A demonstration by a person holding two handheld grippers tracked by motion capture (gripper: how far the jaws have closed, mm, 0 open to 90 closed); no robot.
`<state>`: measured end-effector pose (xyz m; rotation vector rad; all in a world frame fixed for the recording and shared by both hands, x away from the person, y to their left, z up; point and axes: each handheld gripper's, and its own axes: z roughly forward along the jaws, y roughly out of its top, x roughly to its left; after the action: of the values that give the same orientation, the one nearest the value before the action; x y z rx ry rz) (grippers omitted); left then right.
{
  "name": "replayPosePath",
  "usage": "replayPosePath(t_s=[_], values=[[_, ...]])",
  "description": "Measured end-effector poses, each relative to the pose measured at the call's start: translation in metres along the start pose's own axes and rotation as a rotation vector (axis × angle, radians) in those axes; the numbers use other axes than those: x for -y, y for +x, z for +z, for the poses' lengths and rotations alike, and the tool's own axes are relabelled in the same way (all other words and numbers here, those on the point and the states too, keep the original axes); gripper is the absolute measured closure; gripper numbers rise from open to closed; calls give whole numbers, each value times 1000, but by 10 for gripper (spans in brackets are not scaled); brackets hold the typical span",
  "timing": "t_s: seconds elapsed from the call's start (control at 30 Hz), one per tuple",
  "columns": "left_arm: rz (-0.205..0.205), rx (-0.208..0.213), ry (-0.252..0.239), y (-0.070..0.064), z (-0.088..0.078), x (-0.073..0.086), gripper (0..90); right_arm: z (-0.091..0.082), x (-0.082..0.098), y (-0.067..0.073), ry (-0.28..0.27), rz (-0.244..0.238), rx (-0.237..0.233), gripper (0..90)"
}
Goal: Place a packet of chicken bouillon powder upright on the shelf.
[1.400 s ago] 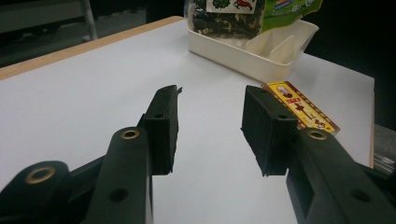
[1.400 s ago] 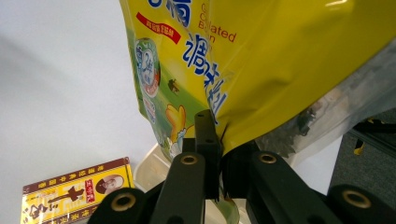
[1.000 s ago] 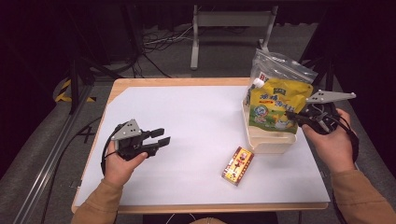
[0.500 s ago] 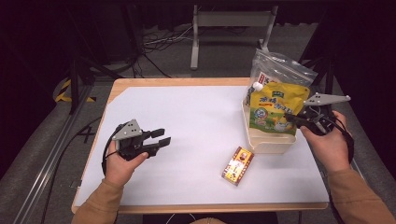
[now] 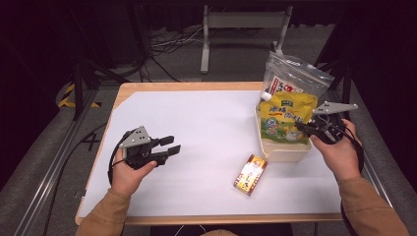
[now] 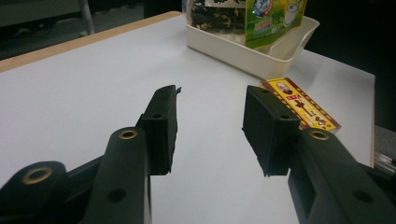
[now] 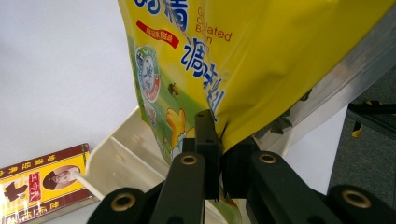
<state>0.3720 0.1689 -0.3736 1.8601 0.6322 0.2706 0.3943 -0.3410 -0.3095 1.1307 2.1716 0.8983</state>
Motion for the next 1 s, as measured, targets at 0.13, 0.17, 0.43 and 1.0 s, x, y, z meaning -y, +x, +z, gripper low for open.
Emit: replayPosePath(t_s=[0.13, 0.17, 0.43, 1.0], values=[[3, 1, 0, 0, 1, 0, 548, 3, 5, -1, -4, 12, -4, 872], [0, 1, 1, 0, 1, 0, 546, 4, 5, -2, -4, 13, -4, 872], [-6, 6, 4, 0, 2, 1, 544, 14, 17, -1, 3, 29, -8, 868], [-1, 15, 6, -1, 6, -1, 539, 21, 31, -1, 52, 33, 7, 860]])
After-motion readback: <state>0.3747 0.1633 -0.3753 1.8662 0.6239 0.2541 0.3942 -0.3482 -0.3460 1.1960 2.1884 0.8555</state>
